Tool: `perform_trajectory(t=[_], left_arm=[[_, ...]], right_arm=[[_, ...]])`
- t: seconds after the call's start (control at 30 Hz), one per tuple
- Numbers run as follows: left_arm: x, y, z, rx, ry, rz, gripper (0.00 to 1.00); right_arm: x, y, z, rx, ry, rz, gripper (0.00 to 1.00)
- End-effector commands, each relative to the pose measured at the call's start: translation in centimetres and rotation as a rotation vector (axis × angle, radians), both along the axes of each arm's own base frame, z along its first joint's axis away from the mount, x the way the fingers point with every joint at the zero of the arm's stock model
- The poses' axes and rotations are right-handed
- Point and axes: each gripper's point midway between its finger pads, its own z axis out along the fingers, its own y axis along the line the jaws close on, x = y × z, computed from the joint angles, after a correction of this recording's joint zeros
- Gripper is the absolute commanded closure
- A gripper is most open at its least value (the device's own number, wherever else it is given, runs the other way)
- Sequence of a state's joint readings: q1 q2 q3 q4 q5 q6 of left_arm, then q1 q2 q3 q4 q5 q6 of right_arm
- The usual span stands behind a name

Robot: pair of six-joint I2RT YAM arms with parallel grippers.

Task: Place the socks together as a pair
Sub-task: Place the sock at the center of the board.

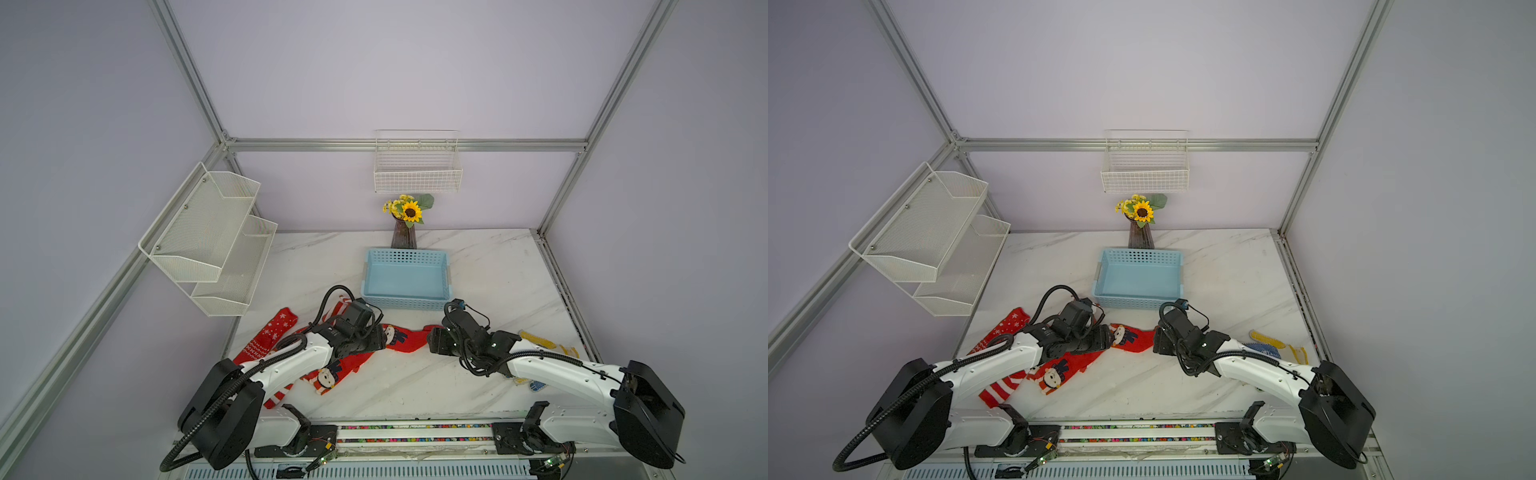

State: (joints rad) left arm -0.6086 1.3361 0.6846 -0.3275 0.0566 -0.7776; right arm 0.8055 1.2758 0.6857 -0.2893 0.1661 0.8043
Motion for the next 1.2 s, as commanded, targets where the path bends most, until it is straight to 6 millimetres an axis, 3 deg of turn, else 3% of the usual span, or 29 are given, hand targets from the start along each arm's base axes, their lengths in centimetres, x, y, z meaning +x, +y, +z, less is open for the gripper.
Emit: perform_trajectory(t=[0.0,0.17,0.33,0.9,1.1,1.17], left_arm=[[2.6,-1.1,2.3,-0.008,-0.101,0.005,0.36],[3.5,-1.7,2.3,-0.009,-0.107,0.005,0.47],[4.3,-1.5,1.0,0.028,-0.105,0.018,0.48],[5.5,-2.1,-0.3,0.059,-0.108,0.001,0.67],[5.3,-2.8,-0.3,0.04,-0.1,-0.032,0.87],[5.2,-3.0,-0.4,0.04,-0.097,-0.046,0.99]], right_arm=[[1.5,0.4,0.3,0.032,-0.049,-0.005,0.3],[2.2,0.7,-0.7,0.038,-0.031,-0.013,0.31],[2.8,0.4,-1.8,0.025,-0.016,-0.03,0.35],[3.6,0.6,-2.6,0.042,0.004,-0.059,0.62],[3.5,0.7,-1.7,0.057,0.008,-0.065,0.79],[3.3,0.4,-1.3,0.057,0.006,-0.07,0.87]])
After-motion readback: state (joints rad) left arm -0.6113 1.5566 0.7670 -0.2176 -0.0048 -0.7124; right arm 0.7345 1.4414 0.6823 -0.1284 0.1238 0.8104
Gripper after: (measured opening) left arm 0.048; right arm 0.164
